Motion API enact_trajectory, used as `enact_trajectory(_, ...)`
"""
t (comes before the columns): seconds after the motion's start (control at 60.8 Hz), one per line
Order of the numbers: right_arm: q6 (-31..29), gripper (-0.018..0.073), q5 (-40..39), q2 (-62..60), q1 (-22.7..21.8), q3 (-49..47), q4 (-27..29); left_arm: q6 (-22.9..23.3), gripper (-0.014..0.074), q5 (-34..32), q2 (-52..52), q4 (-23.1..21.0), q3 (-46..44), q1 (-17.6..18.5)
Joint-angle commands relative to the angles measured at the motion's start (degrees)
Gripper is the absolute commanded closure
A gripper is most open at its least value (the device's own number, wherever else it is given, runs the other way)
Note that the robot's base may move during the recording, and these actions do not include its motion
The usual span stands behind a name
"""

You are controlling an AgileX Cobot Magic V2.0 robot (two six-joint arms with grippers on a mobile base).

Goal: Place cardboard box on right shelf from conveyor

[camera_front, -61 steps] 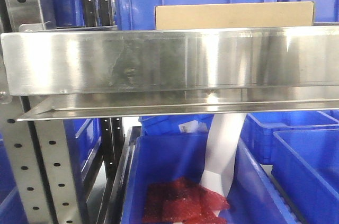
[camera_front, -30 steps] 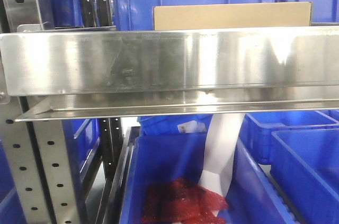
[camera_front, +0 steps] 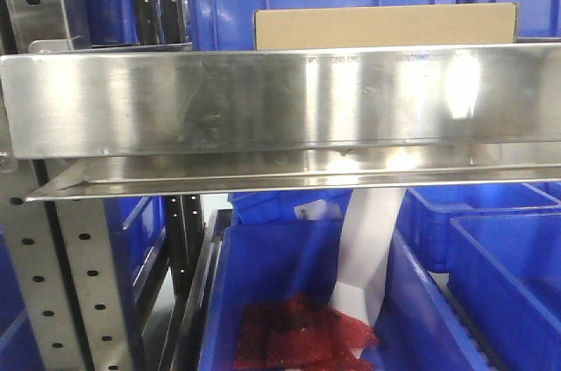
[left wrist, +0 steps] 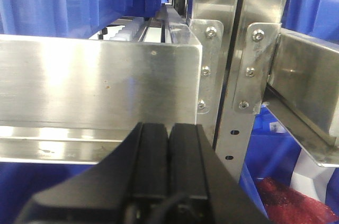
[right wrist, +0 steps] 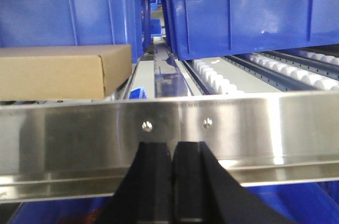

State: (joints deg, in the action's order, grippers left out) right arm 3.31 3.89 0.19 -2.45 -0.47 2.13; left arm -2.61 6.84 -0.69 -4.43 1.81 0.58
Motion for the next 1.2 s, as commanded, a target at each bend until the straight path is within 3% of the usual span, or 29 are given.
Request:
enact_trajectory(0.0, -0.4, 0.0509, -8.8, -1.9, -0.4, 1.5, 0.3, 0.0, 0.0713, -4.9, -0.8, -0.3, 0.5, 0.0)
enact_trajectory(1.184, -0.4, 0.0509, -7.1, -1.8, -0.4, 1.9, 0.5, 0.0, 0.0713, -4.9, -0.8, -0.3, 0.5, 0.0)
